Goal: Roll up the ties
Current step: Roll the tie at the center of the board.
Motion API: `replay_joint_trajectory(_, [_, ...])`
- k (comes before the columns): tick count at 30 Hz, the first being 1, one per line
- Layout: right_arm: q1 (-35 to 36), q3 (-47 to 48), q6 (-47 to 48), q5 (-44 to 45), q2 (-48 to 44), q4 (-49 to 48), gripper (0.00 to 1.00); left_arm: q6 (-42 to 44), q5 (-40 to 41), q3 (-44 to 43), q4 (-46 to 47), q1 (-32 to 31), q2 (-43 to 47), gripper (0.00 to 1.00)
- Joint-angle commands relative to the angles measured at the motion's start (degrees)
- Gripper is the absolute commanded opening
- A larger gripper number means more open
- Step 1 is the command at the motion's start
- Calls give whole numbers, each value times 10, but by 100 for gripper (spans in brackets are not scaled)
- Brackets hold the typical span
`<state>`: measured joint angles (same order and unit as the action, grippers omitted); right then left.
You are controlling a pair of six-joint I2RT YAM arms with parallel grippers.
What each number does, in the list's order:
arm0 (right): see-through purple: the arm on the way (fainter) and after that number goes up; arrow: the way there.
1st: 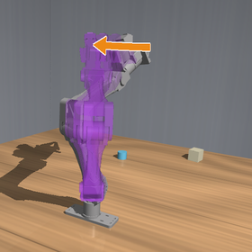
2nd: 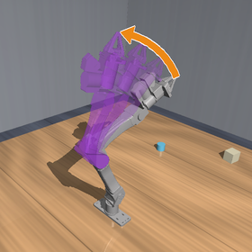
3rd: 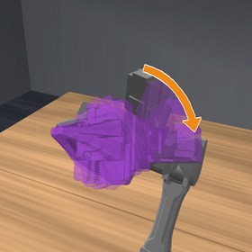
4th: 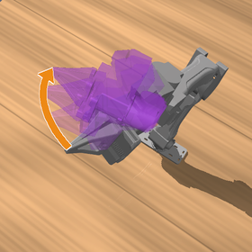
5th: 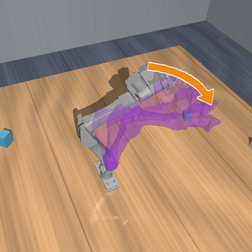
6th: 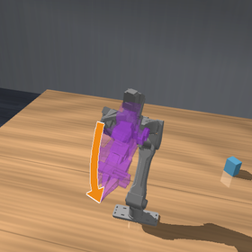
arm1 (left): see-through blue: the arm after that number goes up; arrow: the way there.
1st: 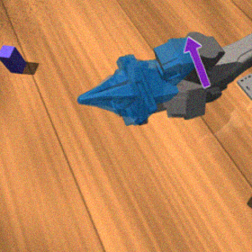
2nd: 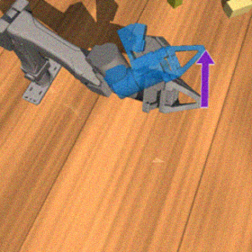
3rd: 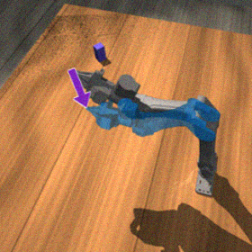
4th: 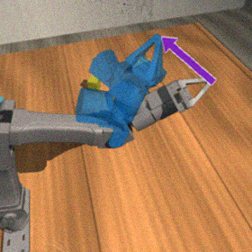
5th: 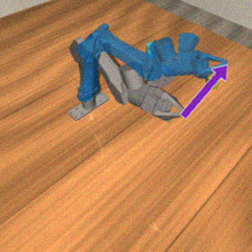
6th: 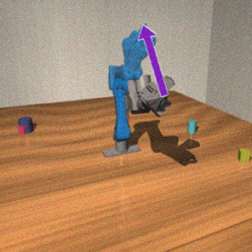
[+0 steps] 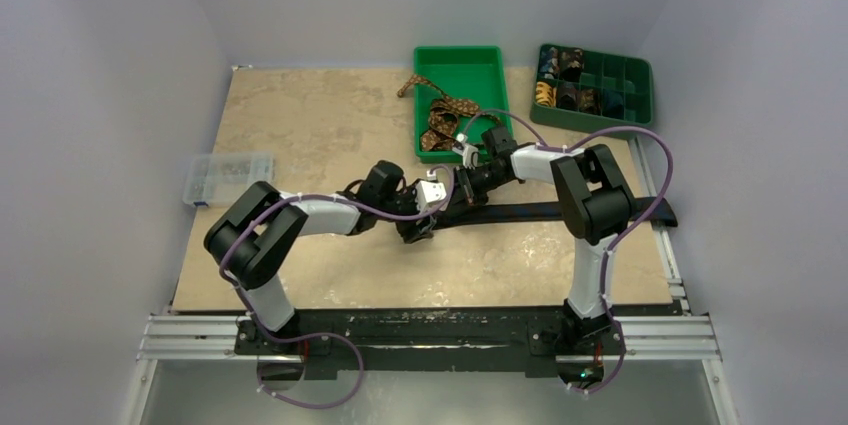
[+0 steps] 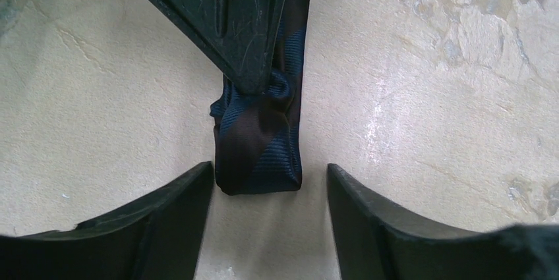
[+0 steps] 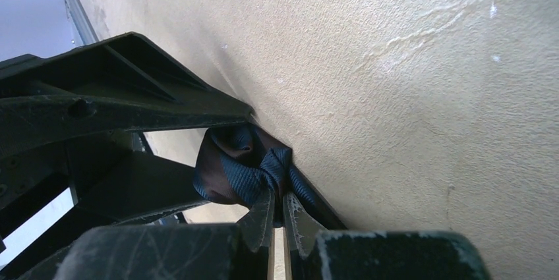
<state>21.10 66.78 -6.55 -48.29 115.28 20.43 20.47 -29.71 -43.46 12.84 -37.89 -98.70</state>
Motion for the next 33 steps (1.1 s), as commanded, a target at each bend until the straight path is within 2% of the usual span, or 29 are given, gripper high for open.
replay_joint_trajectory(1, [2,1,25,55,-1,10,0,-17,-20,-4,43,2,-2,68])
replay_joint_trajectory(3, [2,-6,16,46,-9,-4,0,10,-10,-26,9,-7,-17,68])
replay_joint_trajectory(5, [2,-10,7,37,-14,-14,0,35,10,-54,-31,-15,-35,63])
replay_joint_trajectory(7, [2,-9,4,24,-17,-15,0,63,30,-74,-69,-20,-46,55])
replay_joint_trajectory(10, [2,-1,6,4,-24,-4,0,93,53,-85,-103,-20,-48,37])
replay_joint_trajectory(14, [2,12,14,-4,-44,26,0,139,44,-82,-126,-21,-42,29])
replay_joint_trajectory(20, [3,16,33,30,-39,65,0,160,31,-92,-169,-20,-44,29])
replay_joint_trajectory(23, [3,11,34,54,-28,52,0,134,11,-76,-129,-10,-25,49])
replay_joint_trajectory(25, [3,11,39,65,-15,45,0,110,8,-67,-104,-3,-17,55])
replay_joint_trajectory(30, [3,6,54,92,4,32,0,67,-30,-54,-67,15,-3,56])
replay_joint_trajectory(33, [3,-1,54,102,2,22,0,44,-55,-38,-37,16,-3,52])
